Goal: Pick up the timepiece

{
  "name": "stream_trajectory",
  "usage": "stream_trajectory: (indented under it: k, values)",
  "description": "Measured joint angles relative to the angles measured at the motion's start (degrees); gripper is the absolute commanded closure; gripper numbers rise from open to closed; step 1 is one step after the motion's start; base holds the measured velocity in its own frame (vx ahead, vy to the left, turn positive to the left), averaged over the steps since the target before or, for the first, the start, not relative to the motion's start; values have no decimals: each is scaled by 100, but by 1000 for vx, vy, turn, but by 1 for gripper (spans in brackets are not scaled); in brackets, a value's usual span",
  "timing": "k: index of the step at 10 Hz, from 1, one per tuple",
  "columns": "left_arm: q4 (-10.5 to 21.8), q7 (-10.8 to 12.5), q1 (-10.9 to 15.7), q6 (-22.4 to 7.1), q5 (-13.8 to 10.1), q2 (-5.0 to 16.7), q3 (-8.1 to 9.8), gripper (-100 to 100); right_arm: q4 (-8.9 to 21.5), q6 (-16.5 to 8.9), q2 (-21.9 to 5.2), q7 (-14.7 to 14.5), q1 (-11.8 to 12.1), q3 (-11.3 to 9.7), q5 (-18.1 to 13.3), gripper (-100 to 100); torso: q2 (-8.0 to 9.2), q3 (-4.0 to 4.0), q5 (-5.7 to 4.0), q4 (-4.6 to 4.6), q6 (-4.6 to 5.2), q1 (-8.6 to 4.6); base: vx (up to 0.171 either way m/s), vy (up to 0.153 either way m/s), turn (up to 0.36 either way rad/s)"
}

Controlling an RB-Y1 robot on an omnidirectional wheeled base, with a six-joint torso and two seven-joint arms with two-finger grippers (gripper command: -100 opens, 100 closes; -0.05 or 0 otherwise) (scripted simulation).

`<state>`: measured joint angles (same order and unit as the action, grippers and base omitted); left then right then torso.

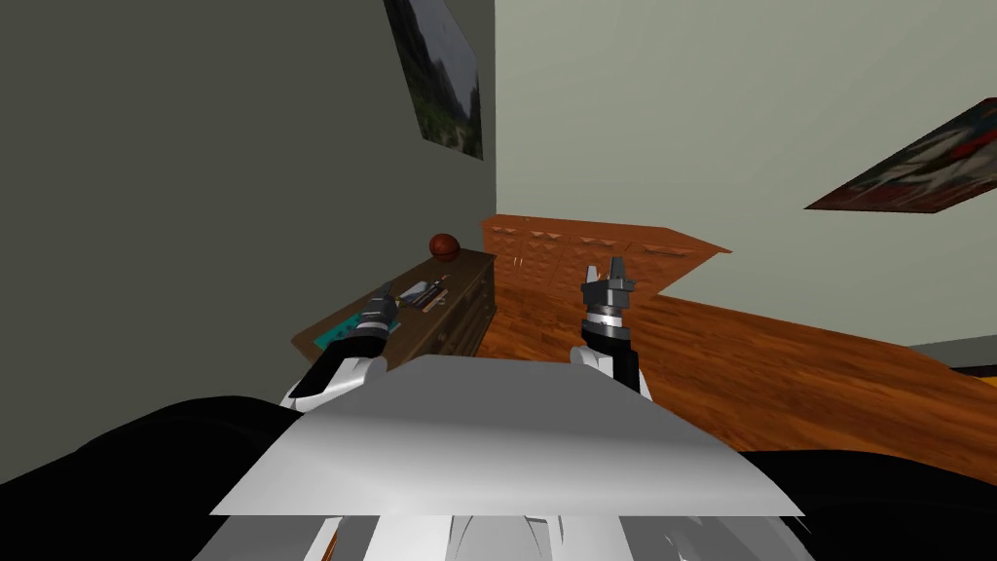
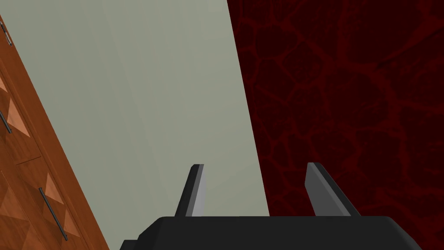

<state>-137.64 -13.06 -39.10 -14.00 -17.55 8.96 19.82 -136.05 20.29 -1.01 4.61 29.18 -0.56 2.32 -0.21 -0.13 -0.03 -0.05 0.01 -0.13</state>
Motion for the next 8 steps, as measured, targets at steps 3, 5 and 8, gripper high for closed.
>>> stream_trajectory:
  k: [3,5,8]
  values:
    - [18,-48,-123,-459,-216,100,212,-100,0,0,0,0,-1,0,0,0,6,3,2,1,3,10,24,-20,58]
    - [2,-64,-136,-570,-221,86,218,-100,0,0,-1,0,-1,0,0,0,20,11,4,5,4,22,-9,9,-29]
    - [-10,-65,-145,-577,-221,82,217,-100,0,0,0,0,-1,0,0,0,16,9,3,4,3,15,8,-9,28]
